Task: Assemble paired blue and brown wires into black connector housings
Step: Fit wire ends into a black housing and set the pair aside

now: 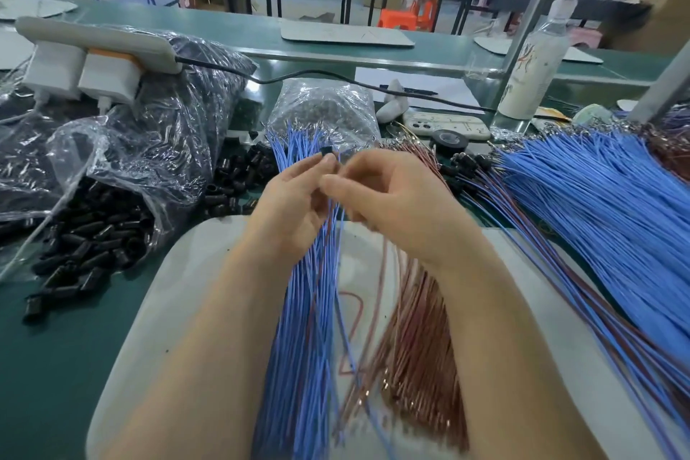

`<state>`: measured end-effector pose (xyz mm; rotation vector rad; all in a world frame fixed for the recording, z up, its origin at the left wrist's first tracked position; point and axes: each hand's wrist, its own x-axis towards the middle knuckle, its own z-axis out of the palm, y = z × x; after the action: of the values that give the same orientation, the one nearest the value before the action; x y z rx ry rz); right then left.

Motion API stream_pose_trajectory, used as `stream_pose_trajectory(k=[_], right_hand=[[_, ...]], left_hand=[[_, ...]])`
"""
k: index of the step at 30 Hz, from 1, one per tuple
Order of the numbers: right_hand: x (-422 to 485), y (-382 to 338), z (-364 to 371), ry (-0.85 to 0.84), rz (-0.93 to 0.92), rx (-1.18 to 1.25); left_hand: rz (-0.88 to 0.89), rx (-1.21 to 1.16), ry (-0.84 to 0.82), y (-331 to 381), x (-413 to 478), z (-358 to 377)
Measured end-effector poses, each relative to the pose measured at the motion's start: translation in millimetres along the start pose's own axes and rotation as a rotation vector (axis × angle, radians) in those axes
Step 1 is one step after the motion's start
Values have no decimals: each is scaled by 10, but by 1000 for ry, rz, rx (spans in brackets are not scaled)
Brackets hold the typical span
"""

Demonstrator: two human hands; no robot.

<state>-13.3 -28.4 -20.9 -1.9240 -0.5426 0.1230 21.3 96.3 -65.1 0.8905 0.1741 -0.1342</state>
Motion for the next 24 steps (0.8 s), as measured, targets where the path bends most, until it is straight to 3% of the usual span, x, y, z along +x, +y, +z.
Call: stream_pose_trajectory(k=[1, 3, 6, 12, 24], right_hand=[[57, 125, -26, 171, 58, -180], [107, 270, -22, 262, 183, -343], [165, 378, 31, 240, 208, -270], [199, 424, 85, 358, 174, -240], [227, 501, 100, 301, 225, -23]], left_hand=[[20, 22, 3, 6, -14, 22], [57, 89, 3, -15, -40, 49], [98, 124, -17, -24, -77, 94], [142, 181, -64, -14, -138, 139], [238, 273, -66, -6, -175, 157]])
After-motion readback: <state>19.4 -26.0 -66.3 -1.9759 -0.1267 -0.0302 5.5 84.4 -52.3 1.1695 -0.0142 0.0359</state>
